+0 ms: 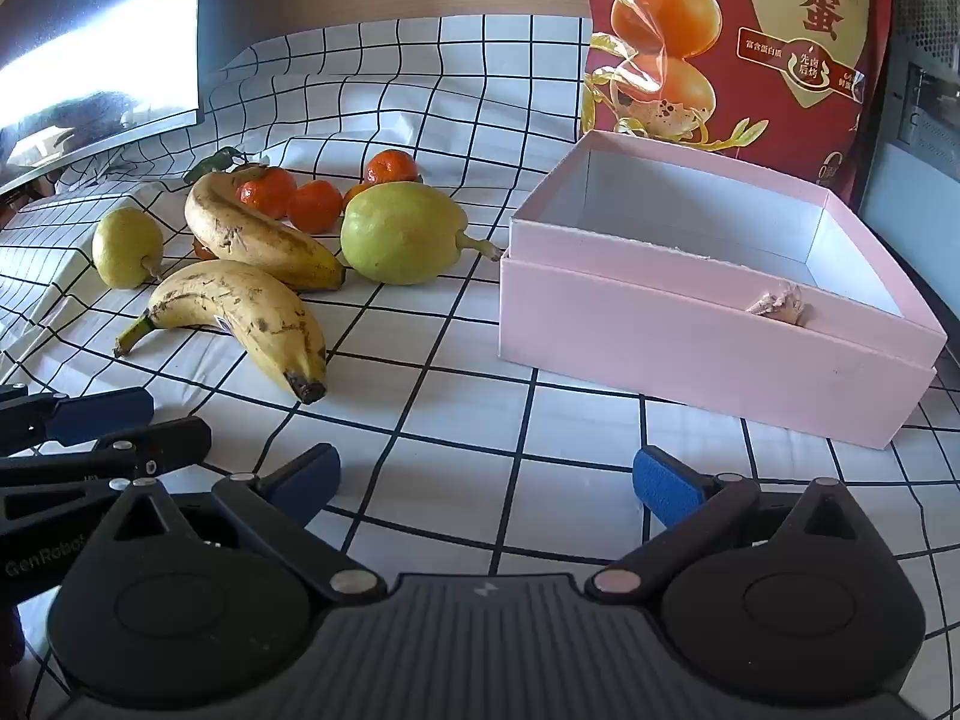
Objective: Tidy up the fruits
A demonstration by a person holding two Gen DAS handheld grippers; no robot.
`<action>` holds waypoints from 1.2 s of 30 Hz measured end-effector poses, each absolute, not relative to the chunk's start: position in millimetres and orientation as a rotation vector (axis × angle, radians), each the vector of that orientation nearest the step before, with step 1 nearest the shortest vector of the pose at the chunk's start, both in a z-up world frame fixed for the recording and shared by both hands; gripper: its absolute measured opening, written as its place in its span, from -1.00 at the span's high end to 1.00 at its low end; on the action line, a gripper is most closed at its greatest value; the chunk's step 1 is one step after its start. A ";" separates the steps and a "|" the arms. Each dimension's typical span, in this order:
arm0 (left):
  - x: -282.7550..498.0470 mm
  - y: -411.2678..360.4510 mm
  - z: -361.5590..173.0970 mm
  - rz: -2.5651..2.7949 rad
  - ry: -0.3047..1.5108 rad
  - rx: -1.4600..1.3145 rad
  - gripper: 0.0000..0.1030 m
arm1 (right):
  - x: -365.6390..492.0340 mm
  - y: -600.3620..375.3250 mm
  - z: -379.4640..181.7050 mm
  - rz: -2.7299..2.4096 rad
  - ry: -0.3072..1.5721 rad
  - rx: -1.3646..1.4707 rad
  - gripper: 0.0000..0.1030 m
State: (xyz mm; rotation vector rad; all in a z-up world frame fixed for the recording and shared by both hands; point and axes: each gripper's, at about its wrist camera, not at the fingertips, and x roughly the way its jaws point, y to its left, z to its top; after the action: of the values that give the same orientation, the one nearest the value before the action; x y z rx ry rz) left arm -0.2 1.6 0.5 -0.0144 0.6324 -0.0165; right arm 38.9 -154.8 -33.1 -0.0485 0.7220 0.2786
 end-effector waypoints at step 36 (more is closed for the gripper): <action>-0.5 3.2 1.9 -0.017 0.630 -0.015 0.20 | 38.9 -154.5 -34.1 0.279 0.722 -0.047 -1.00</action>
State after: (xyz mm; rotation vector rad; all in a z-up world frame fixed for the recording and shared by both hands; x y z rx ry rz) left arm -0.5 3.2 1.9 -0.0149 0.6295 -0.0170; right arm 38.9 -154.5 -34.1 -0.0474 0.7216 0.2787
